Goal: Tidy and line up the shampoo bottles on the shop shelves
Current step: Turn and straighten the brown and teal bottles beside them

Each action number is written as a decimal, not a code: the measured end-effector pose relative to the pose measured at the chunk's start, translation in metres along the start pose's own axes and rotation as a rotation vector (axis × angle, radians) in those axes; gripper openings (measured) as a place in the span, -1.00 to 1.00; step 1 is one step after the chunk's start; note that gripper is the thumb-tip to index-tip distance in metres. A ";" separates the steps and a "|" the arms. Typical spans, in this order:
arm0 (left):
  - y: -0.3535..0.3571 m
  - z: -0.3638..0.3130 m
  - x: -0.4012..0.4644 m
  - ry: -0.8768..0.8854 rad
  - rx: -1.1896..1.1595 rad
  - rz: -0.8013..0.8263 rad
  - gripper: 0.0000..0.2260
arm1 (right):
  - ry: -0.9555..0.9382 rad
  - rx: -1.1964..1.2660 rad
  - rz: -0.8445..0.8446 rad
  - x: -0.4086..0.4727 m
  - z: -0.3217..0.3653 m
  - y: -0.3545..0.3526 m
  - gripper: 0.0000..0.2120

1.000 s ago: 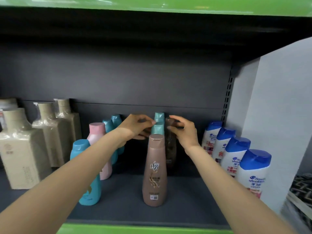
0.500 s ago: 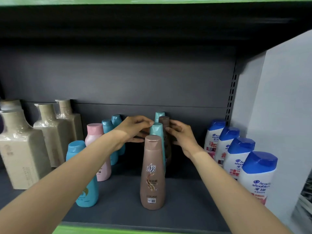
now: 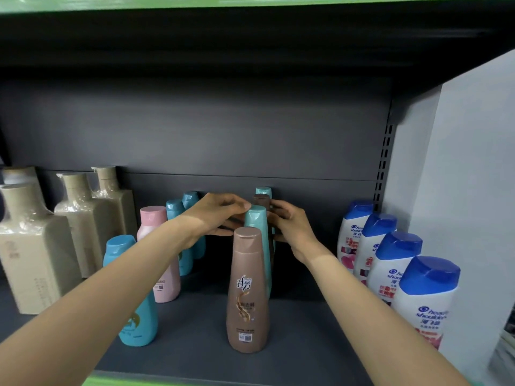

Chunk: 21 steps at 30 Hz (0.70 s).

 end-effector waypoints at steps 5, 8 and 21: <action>-0.018 -0.011 0.012 0.046 -0.015 -0.167 -0.85 | -0.028 -0.017 -0.180 0.019 0.009 -0.025 -0.83; -0.023 -0.023 0.027 0.091 0.014 -0.260 -0.90 | -0.035 -0.005 -0.309 0.032 0.016 -0.036 -0.85; 0.001 0.005 0.055 -0.031 0.085 -0.166 -0.85 | -0.190 -0.432 -0.220 0.050 0.041 -0.012 -0.80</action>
Point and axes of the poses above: each hand's wrist, its own x-axis towards the middle knuckle, its own y-axis out of the palm, z = x × y, the point moved 10 cm from there along x, towards the middle knuckle, and after that the axes turned 7 degrees about y, right-handed, at the moved point
